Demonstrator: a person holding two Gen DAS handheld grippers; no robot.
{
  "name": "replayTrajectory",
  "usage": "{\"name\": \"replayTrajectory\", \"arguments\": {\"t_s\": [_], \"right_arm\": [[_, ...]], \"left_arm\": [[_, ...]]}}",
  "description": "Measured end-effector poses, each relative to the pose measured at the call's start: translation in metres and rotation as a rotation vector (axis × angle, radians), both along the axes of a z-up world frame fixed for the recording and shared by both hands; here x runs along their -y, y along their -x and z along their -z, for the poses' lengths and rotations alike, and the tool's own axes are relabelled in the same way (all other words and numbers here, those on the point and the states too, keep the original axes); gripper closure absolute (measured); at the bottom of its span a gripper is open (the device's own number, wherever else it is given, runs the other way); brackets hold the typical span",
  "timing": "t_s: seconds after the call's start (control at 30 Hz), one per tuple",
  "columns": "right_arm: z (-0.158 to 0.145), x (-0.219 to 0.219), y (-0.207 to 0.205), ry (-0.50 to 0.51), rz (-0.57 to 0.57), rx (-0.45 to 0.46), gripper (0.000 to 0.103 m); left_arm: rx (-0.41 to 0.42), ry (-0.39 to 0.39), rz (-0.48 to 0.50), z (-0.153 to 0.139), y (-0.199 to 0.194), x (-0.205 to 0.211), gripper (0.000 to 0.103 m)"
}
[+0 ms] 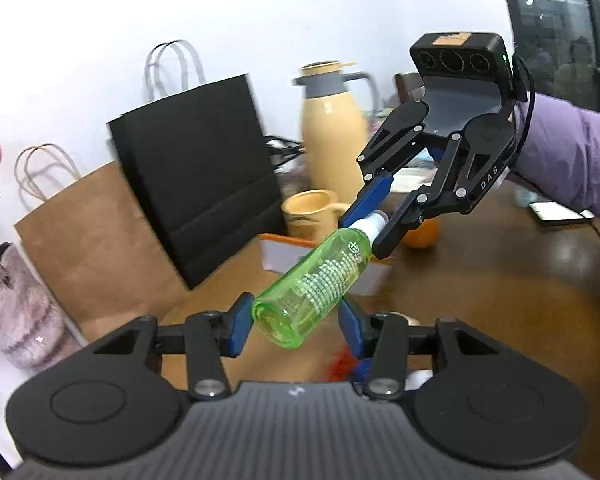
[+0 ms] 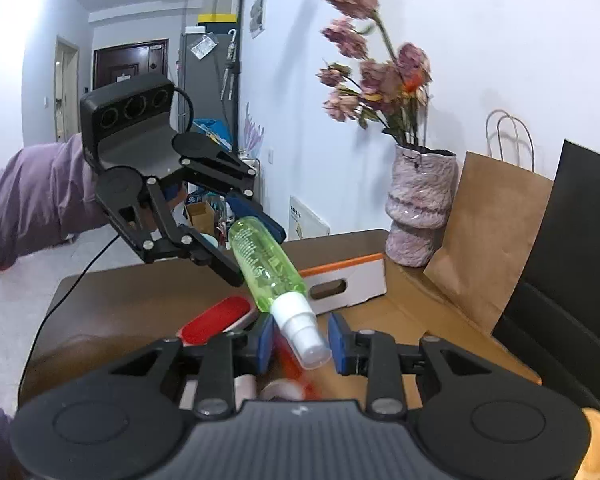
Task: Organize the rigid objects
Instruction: 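Carry the green spray bottle into the cardboard box, open right tool, then withdraw the right tool from the box back toward the table items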
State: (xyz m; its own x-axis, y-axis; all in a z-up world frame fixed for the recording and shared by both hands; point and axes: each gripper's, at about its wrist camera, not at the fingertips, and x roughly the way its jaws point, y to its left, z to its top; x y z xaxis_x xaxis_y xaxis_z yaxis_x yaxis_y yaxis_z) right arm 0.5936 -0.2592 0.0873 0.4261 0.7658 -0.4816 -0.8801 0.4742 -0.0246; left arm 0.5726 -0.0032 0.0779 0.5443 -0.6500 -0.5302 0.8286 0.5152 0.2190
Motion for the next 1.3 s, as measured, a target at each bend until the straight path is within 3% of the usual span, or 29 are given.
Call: {"name": "replayTrajectory", "arguments": {"t_s": [0.2, 0.33, 0.43, 0.6, 0.7, 0.77, 0.83, 0.87, 1.0, 1.1, 1.3], "right_arm": [[0.019, -0.021, -0.098, -0.015, 0.005, -0.077, 0.073], [0.049, -0.038, -0.155, 0.008, 0.010, -0.152, 0.072], [0.073, -0.051, -0.182, 0.047, 0.028, -0.197, 0.071], [0.110, -0.072, -0.211, 0.124, 0.093, -0.237, 0.069], [0.122, -0.083, -0.213, 0.183, 0.135, -0.244, 0.072], [0.125, -0.090, -0.212, 0.216, 0.171, -0.222, 0.059], [0.125, -0.093, -0.209, 0.233, 0.229, -0.202, 0.009], [0.121, -0.091, -0.205, 0.230, 0.260, -0.189, 0.004], [0.102, -0.078, -0.179, 0.211, 0.325, -0.164, 0.007], [0.079, -0.060, -0.151, 0.201, 0.405, -0.141, 0.007], [0.040, -0.015, -0.078, 0.094, 0.639, -0.131, 0.007]], "left_arm": [[-0.057, 0.019, -0.033, 0.020, -0.085, -0.019, 0.056], [-0.116, 0.021, -0.053, 0.053, -0.132, -0.033, 0.056], [-0.174, 0.007, -0.079, 0.080, -0.162, -0.041, 0.056], [-0.204, -0.035, -0.138, 0.110, -0.185, -0.039, 0.055], [-0.149, -0.113, -0.192, 0.116, -0.186, -0.030, 0.048], [-0.147, -0.142, -0.206, 0.117, -0.185, -0.027, 0.034], [-0.138, -0.151, -0.204, 0.112, -0.178, -0.024, 0.031], [-0.126, -0.153, -0.208, 0.109, -0.173, -0.023, 0.030], [-0.101, -0.127, -0.275, 0.088, -0.152, -0.020, 0.019], [-0.077, -0.109, -0.396, 0.069, -0.130, -0.019, 0.002], [-0.043, -0.134, -0.667, 0.055, -0.080, -0.013, 0.000]]}}
